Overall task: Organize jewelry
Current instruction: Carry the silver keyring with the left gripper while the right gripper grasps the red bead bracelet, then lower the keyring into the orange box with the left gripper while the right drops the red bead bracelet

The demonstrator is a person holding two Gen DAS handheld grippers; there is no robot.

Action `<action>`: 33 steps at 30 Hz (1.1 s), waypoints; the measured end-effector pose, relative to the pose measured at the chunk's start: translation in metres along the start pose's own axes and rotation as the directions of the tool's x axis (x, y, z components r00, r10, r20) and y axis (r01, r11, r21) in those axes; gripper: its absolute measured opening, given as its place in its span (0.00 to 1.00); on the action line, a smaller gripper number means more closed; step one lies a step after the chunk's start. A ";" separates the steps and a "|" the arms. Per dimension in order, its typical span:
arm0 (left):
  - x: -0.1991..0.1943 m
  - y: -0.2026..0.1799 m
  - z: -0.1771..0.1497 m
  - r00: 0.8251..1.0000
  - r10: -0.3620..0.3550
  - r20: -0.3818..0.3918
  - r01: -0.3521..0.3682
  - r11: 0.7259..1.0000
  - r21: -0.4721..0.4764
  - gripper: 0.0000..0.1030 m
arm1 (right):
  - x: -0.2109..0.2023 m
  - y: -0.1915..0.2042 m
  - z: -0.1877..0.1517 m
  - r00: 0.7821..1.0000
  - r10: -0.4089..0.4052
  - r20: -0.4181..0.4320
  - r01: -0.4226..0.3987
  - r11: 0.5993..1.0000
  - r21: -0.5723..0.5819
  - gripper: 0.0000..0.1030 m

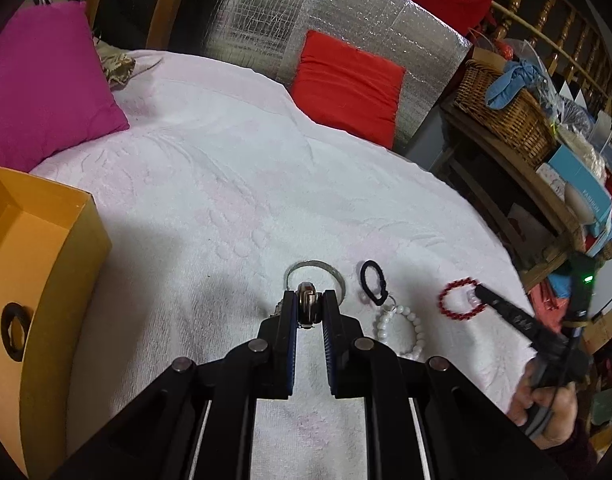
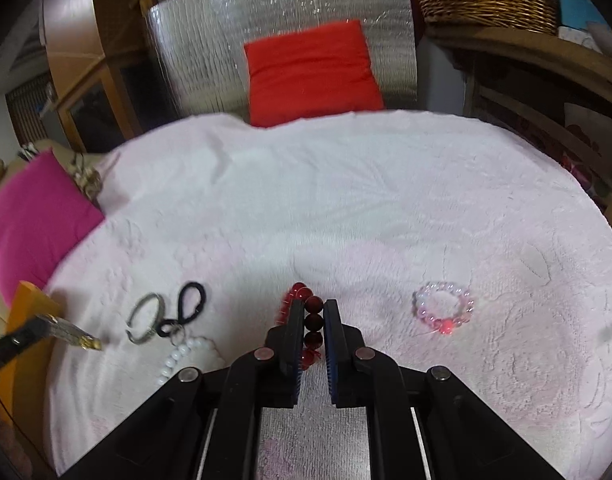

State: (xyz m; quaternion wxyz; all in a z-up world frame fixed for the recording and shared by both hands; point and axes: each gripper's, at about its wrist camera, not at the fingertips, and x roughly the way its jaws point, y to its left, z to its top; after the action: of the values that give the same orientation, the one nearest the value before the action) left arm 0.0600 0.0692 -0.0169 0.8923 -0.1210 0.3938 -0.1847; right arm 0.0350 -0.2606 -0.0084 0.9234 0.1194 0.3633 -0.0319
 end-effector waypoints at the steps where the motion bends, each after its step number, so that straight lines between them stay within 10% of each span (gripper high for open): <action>1: 0.000 -0.002 -0.001 1.000 0.007 0.003 -0.007 1.000 0.006 0.12 | -0.004 0.000 0.001 1.000 0.008 0.012 -0.008 1.000 0.005 0.10; 33: -0.083 -0.024 -0.034 0.970 0.207 0.123 -0.213 0.976 0.038 0.12 | -0.042 0.049 -0.025 0.982 0.144 0.121 -0.132 0.986 -0.100 0.10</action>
State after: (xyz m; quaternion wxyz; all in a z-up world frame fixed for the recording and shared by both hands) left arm -0.0222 0.0801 0.0240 0.9315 -0.0664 0.3457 -0.0916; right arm -0.0051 -0.2082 0.0124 0.9494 0.0994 0.2952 0.0413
